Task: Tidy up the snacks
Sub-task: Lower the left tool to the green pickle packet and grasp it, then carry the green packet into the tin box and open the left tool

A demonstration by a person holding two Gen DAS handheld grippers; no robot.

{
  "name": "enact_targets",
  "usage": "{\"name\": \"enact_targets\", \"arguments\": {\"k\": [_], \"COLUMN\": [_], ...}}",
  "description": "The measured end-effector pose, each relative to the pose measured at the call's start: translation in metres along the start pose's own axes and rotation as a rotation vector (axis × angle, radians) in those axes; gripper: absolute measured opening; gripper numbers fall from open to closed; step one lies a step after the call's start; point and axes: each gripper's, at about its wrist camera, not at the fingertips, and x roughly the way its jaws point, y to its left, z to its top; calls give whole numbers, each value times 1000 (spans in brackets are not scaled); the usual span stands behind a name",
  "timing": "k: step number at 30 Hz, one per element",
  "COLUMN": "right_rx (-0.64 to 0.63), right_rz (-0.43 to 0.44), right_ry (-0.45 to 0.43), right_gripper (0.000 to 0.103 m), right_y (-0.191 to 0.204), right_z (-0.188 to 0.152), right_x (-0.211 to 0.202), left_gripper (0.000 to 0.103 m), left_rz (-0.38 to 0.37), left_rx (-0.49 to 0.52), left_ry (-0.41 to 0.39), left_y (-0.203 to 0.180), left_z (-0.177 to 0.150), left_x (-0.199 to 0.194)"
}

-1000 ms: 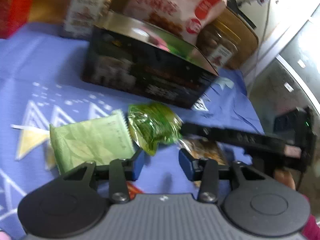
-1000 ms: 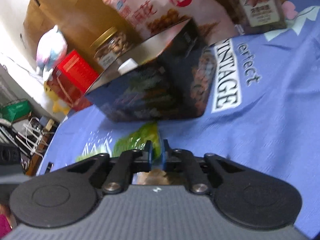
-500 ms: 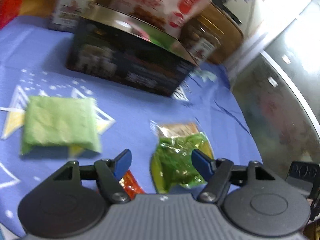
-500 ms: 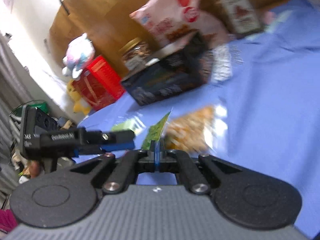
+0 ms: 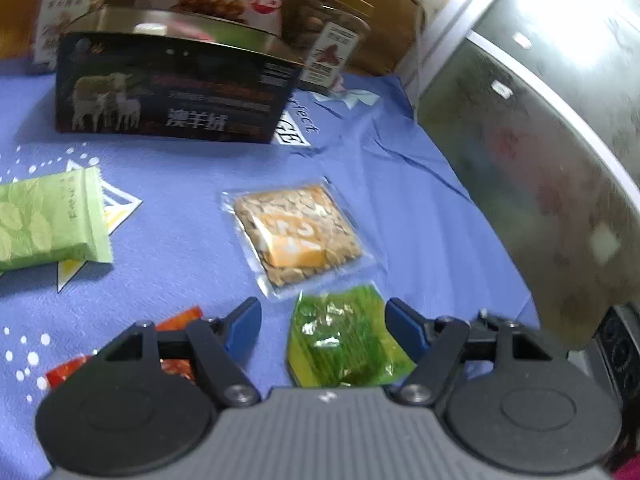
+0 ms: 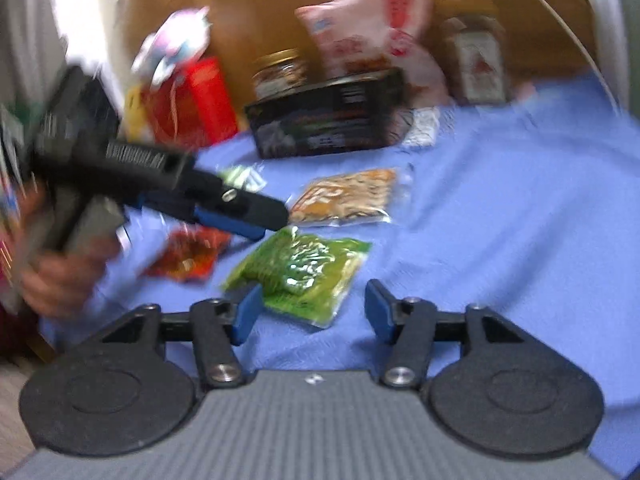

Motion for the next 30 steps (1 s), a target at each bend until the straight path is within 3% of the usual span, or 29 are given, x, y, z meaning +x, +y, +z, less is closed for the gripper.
{"name": "enact_targets", "arguments": {"k": [2, 4, 6, 10, 13, 14, 15, 18, 22, 25, 26, 27, 29, 30], "right_rx": [-118, -80, -68, -56, -60, -63, -69, -91, -70, -12, -1, 6, 6, -21], "right_rz": [-51, -33, -48, -52, -64, -67, -65, -97, -57, 14, 25, 37, 48, 49], "right_ry": [-21, -26, -32, -49, -61, -70, -81, -111, -113, -82, -67, -49, -27, -26], "right_gripper": [62, 62, 54, 41, 35, 25, 2, 3, 3, 10, 17, 47, 83, 81], "right_y": [18, 14, 10, 7, 10, 12, 15, 14, 7, -3, -4, -5, -3, 2], "right_z": [-3, -1, 1, 0, 2, 4, 6, 20, 36, 41, 41, 41, 41, 41], "right_x": [10, 17, 20, 22, 23, 23, 21, 27, 40, 47, 48, 49, 52, 53], "left_gripper": [69, 68, 59, 27, 24, 20, 19, 17, 16, 15, 15, 15, 15, 15], "left_rz": [-13, 10, 11, 13, 9, 17, 9, -5, 27, 42, 47, 51, 41, 35], "left_rx": [32, 69, 59, -13, -29, -22, -19, -19, -19, -9, -10, -20, -52, -66], "left_ry": [10, -1, -7, -25, -41, -52, -59, -96, -141, -153, -158, -162, -156, -151], "left_y": [-9, -18, -19, -7, -3, -3, -2, 1, 8, 12, 15, 19, 28, 31], "left_z": [-5, -9, -10, -5, -2, 0, 3, 13, 24, 26, 27, 29, 34, 35], "left_x": [2, 4, 4, 2, -1, -4, -6, -19, -31, -32, -32, -33, -32, -30]}}
